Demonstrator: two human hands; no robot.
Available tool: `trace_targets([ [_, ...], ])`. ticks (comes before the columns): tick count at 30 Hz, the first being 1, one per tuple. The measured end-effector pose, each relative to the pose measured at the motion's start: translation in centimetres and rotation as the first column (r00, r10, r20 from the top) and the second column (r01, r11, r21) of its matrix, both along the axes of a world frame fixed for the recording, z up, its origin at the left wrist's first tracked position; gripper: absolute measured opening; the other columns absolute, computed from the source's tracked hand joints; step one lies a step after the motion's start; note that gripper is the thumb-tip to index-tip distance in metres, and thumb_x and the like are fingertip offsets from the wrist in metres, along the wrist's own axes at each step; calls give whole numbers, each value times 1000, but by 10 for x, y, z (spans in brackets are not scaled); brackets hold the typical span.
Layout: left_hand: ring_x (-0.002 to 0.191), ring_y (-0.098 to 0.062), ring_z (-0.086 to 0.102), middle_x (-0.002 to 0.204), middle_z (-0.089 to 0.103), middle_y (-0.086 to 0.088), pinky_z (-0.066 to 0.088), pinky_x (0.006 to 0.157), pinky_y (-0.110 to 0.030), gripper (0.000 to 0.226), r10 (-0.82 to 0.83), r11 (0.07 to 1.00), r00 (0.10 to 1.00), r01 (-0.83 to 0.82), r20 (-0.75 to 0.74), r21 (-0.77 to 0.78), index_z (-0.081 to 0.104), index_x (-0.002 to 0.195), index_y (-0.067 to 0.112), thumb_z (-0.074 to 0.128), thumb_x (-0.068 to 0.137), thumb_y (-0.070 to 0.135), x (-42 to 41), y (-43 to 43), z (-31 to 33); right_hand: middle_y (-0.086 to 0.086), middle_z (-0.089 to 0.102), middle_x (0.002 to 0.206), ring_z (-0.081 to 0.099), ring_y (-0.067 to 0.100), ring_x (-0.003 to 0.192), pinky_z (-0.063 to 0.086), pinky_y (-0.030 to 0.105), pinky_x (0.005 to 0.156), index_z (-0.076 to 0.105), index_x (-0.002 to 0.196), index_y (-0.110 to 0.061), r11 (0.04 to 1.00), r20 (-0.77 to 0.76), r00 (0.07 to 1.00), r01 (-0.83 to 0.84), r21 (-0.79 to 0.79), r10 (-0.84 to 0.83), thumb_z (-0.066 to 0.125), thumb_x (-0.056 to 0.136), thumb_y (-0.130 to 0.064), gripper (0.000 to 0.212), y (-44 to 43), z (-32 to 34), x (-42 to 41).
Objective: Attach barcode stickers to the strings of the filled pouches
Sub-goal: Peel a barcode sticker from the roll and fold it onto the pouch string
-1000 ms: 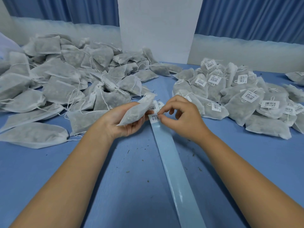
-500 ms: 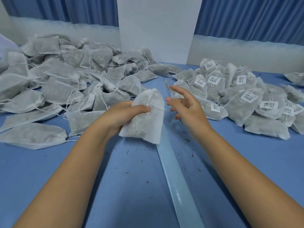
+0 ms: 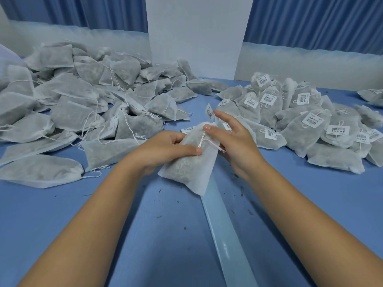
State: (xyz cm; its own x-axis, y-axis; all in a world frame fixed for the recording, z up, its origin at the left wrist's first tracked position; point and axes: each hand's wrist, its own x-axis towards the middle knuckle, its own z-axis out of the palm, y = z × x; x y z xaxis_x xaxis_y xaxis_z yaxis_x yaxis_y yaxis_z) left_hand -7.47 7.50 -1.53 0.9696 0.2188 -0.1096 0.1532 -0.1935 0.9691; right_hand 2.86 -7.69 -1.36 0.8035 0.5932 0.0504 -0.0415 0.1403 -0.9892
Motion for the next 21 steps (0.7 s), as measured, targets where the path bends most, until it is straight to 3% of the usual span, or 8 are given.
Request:
trace_targets([
  [4,75,-16,68,86,75,-7,51,69,-29,27,76,997,997,-77,-14,-19,76,89,9,86,72,27,2,1,0,-5,72,87,68,11,84,52,26,71,66,117,-34,999,24,999,37,18,-37,73,87,-23,32,2,1,1],
  [8,64,-13,64,72,71,0,49,61,-25,14,182,983,983,-182,-11,-28,72,69,17,82,77,23,4,3,0,-13,64,78,57,7,75,46,21,63,74,91,-33,987,80,984,153,50,-156,72,87,-25,10,0,7,2],
  [12,62,-10,67,70,72,1,50,56,-21,14,217,975,976,-216,5,-43,73,68,18,81,79,20,5,5,-2,-17,62,61,51,3,59,41,14,53,75,71,-30,991,162,978,130,38,-135,72,86,-19,19,0,10,-2],
  [21,66,-7,68,74,75,4,50,57,-19,5,203,979,978,-203,45,-23,75,80,19,80,80,18,7,2,-3,-19,61,56,51,-4,51,41,11,52,74,78,-21,992,158,984,97,-81,-84,73,85,-20,8,2,4,-4],
])
